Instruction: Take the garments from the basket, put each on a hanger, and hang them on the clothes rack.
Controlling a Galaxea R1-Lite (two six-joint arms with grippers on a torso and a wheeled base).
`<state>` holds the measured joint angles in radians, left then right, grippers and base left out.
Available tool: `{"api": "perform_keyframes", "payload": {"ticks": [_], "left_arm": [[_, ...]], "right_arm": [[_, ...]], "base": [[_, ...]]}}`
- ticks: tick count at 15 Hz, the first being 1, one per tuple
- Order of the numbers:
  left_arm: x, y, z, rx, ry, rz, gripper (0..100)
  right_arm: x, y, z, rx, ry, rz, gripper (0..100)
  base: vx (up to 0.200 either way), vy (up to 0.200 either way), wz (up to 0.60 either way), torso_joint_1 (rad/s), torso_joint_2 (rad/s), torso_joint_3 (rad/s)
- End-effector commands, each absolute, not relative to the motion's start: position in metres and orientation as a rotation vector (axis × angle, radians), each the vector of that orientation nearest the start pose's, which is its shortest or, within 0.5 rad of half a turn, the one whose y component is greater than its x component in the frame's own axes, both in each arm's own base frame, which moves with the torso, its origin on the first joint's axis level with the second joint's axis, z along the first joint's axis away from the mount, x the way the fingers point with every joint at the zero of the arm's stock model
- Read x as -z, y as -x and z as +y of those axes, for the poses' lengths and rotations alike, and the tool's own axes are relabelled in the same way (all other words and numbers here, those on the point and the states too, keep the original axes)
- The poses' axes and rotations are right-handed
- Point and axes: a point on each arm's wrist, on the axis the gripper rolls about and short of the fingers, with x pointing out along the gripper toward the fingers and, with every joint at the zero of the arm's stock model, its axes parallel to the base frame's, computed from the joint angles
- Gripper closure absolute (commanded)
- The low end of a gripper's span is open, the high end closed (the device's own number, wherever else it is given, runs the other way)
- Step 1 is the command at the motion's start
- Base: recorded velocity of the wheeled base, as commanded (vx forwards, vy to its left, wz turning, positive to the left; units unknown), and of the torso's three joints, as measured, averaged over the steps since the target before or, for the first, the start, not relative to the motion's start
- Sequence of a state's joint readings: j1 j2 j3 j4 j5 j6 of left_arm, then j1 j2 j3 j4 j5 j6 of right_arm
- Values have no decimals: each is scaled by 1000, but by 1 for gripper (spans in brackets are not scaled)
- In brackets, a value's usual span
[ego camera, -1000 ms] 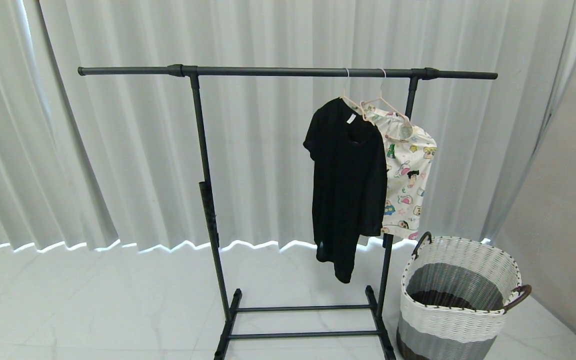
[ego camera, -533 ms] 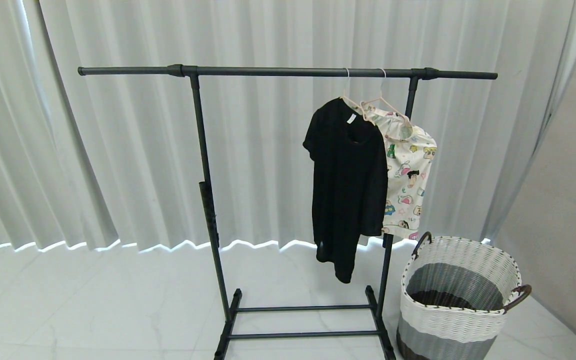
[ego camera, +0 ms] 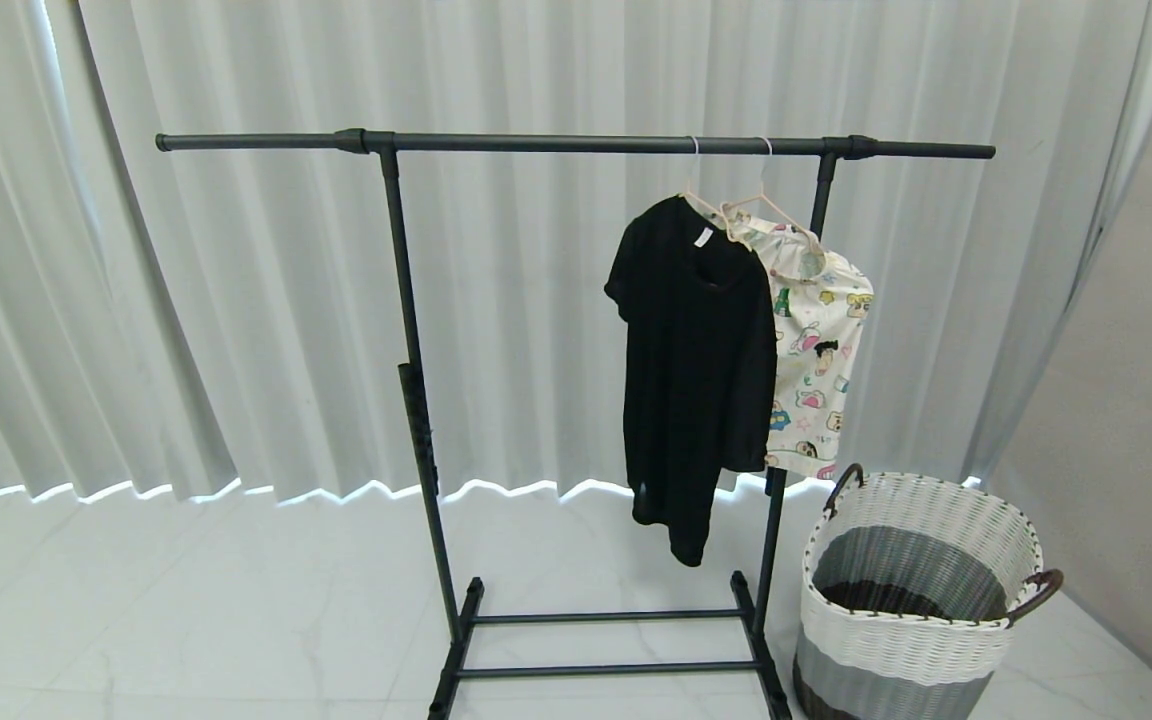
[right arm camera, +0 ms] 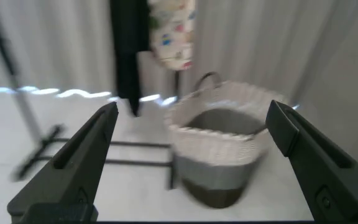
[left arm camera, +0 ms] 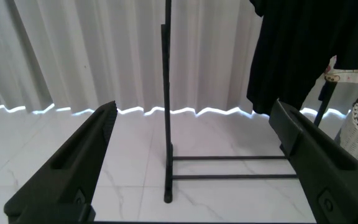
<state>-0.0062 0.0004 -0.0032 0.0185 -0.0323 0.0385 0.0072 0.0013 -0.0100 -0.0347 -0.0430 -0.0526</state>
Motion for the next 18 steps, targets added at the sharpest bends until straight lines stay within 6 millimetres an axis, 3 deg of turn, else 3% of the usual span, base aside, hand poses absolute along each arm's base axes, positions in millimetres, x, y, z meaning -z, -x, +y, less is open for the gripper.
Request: {"api": "perform_keyframes", "payload": {"ticks": [1,9,11,18], "left_arm": [[-74,23,-1,39,-38,15,0],[-74,23,-1,39,-38,15,0],[-74,23,-1,39,-38,15,0],[-74,23,-1,39,-38,15,0]], "right_arm": [[-81,23,-2,89,43,-52,0],[-81,23,-2,79,18,-50,0],[-78,23,1,-47,8,-28,0],[-76,23,1,-41,17,-10,0]], "base": [[0,0,0,0,0,0],[0,0,0,0,0,0],[0,0,0,0,0,0],[0,0,0,0,0,0]]}}
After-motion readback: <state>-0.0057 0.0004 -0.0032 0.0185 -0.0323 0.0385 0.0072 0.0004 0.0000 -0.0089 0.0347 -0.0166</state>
